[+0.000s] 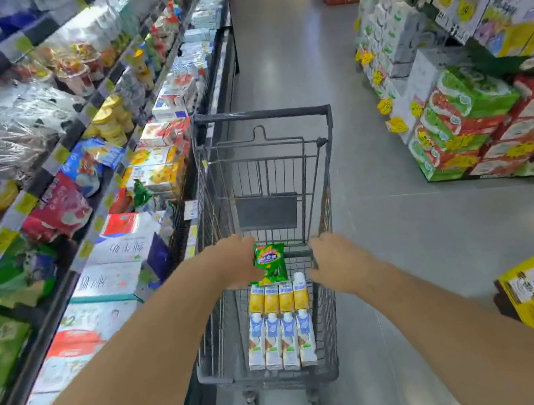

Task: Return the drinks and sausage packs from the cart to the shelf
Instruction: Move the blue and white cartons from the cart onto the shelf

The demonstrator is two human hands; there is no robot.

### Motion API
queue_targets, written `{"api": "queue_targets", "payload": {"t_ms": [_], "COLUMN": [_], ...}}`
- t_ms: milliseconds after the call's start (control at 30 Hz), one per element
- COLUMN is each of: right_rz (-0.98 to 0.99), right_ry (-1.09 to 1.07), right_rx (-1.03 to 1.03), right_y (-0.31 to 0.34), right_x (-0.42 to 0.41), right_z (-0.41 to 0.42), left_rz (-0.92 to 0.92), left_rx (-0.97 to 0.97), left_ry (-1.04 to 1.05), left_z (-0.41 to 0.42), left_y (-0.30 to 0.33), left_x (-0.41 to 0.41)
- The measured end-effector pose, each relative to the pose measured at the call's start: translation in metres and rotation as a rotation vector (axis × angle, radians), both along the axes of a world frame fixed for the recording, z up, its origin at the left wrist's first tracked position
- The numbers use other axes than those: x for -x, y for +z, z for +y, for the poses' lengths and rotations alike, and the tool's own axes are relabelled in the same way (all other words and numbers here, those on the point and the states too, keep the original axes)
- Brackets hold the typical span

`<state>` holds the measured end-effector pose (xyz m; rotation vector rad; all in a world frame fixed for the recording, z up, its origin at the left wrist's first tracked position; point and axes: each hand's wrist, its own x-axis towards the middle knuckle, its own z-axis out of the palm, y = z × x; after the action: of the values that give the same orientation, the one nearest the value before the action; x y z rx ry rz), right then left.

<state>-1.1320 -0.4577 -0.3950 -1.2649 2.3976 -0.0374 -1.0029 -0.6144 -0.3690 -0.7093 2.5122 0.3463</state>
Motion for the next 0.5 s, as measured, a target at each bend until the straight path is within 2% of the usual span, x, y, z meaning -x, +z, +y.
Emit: {"api": "queue_targets", "payload": {"t_ms": [300, 500], "right_rz": [-0.167, -0.329], "right_ry": [-0.016, -0.205], "right_rx": [-0.113, -0.121], "right_y": [-0.101, -0.189], "right_x": [0.014, 0.012], "right_z": [-0.025, -0.047], "left_rz": [-0.074, -0.076], "left_rx": [-0.166, -0.388], "left_ry": [0.123, 0.316], "left_z": [-0.019, -0.025], "left_y": [-0.102, -0.199], "left_x": [0.028, 0.029]}}
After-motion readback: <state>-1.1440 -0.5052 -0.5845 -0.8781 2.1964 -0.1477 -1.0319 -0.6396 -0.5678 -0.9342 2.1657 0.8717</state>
